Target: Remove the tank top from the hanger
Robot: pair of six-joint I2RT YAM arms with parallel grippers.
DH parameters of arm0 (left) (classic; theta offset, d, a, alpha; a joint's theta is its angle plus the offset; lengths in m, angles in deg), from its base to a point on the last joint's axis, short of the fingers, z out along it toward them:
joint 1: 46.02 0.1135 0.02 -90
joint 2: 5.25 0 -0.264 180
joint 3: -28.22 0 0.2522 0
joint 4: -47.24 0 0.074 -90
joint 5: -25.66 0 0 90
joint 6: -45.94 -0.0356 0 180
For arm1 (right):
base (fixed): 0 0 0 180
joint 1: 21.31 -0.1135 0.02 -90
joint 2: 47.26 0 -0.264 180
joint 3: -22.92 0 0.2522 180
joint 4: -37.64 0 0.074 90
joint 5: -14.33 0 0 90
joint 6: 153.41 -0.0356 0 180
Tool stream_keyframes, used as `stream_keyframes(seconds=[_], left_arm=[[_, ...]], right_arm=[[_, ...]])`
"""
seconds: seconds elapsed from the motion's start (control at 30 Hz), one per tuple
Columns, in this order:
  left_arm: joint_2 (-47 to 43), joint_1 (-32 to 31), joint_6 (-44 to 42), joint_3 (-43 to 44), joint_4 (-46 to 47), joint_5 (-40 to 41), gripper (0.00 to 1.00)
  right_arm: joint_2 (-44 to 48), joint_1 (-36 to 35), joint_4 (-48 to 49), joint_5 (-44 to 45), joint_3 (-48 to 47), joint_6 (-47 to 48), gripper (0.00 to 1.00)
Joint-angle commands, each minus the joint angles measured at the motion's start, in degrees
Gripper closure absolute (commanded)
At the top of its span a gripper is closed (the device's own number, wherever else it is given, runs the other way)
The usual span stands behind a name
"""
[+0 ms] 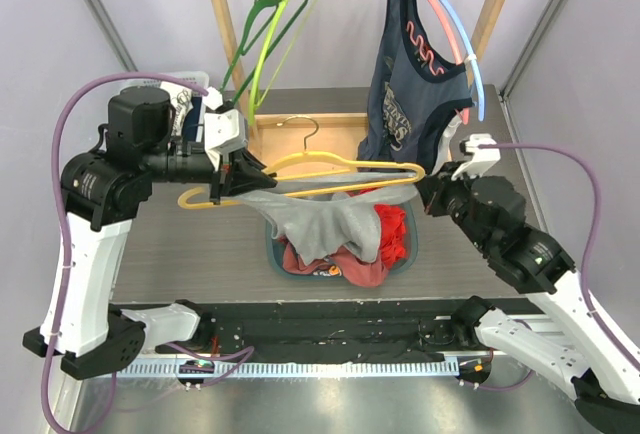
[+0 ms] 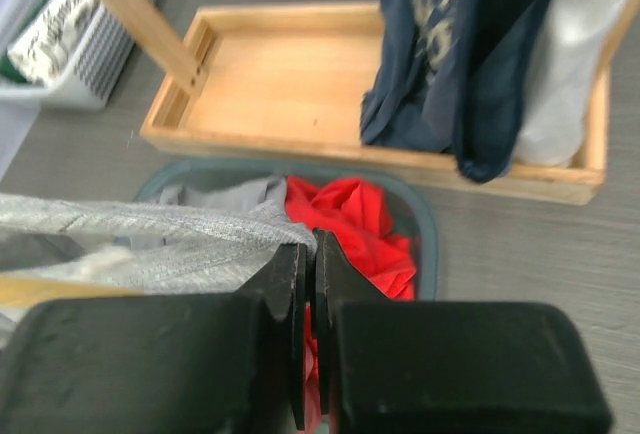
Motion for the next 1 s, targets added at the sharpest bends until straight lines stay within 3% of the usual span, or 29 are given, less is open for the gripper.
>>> stream_keyframes(seconds=[0.0, 0.13, 0.3, 0.4, 0.43, 0.57, 0.73, 0.97], left_arm=[[0.2, 0.16, 0.8, 3.67, 1.99, -0.59, 1.0], [2.31, 0.16, 1.33, 4.03, 2.87, -1.39, 1.0], [6.61, -0.01, 1.42, 4.2, 4.36, -2.26, 1.0], [9.16, -0.63, 3.96, 4.72, 7.87, -2.79, 1.0], [9.78, -0.8, 5.27, 5.25, 9.28, -3.31, 1.0], [13.03, -1.59, 6.25, 8.24, 10.26, -3.58, 1.0], [14.09, -2.3, 6.25, 8.25, 10.08, -4.46, 1.0], [11.72, -4.05, 3.89, 6.23, 5.52, -5.69, 1.0]], right_arm=[[1.52, 0.67, 1.66, -7.31, 5.18, -0.99, 0.99], [3.63, 0.67, 2.37, -14.62, 6.33, 1.72, 0.99], [5.74, 0.58, 2.54, -14.54, 6.24, 5.59, 0.94], [5.83, 0.67, 2.54, -12.88, 7.12, 5.6, 0.7], [5.92, 0.67, 2.19, -12.78, 7.12, 5.51, 0.48], [7.68, 0.67, -3.41, -16.99, 4.06, 6.64, 0.2], [6.28, 0.67, -11.25, -35.6, -7.97, 12.01, 0.16], [-3.12, 0.67, -17.05, -44.23, -29.23, 19.22, 0.18]])
